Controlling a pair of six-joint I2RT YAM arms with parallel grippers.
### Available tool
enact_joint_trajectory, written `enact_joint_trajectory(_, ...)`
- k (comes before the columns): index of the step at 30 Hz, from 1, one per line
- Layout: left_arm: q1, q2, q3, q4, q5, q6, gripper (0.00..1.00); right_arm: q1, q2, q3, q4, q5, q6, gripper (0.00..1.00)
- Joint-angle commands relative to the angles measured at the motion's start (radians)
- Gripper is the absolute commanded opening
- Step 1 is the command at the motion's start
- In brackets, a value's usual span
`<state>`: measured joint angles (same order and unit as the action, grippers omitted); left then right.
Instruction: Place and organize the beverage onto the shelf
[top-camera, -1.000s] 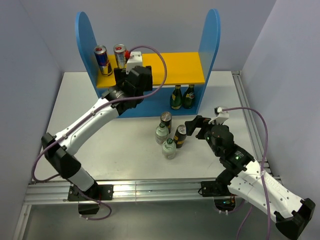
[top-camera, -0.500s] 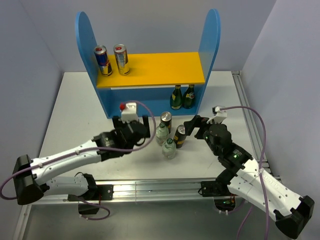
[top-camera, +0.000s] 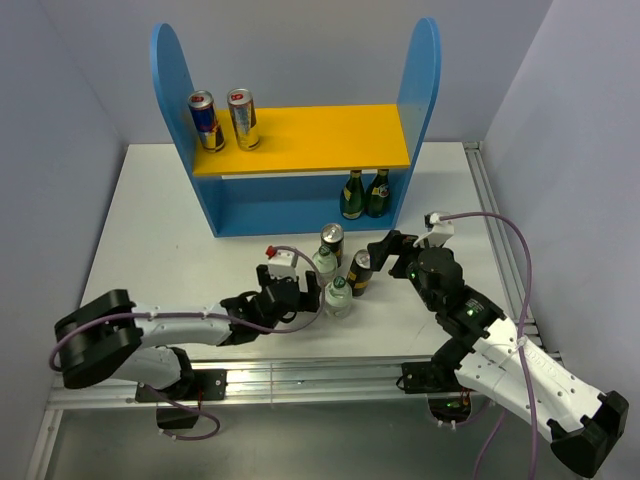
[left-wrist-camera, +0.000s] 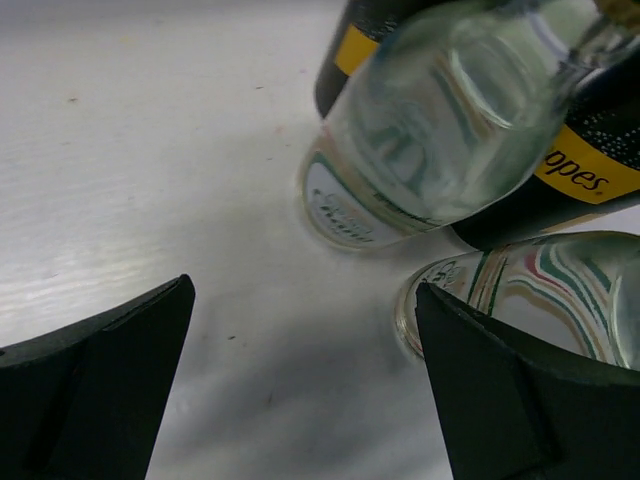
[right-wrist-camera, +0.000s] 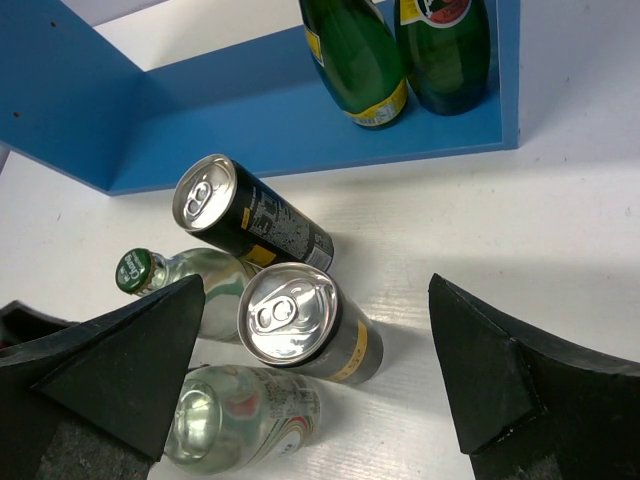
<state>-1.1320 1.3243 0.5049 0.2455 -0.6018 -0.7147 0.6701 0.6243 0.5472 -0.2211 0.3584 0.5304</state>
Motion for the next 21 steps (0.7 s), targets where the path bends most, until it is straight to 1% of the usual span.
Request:
enact_joint_trajectory(1,-0.003,0.090,0.046,0.231,0.083,0.057,0.99,0.005,-0.003,-0.009,0.034,0.025,-0.003,1.00)
enact_joint_trajectory(4,-0.003,0.151,0.078,0.267,0.099,0.064,0.99,0.005,-0.003,-0.010,0.037,0.025,-0.001,1.00)
enact_joint_trajectory(10,-0.002,0.216,0.136,0.287,0.096,0.098,0.99,0.005,0.002,-0.023,0.052,0.019,-0.001,1.00)
enact_joint_trajectory(16,-0.003,0.291,0.214,0.285,0.056,0.139,0.99,0.005,0.014,-0.023,0.058,0.014,-0.001,1.00)
enact_joint_trajectory(21,0.011,0.334,0.251,0.281,0.011,0.147,0.99,0.005,0.005,-0.027,0.057,0.014,-0.001,1.00)
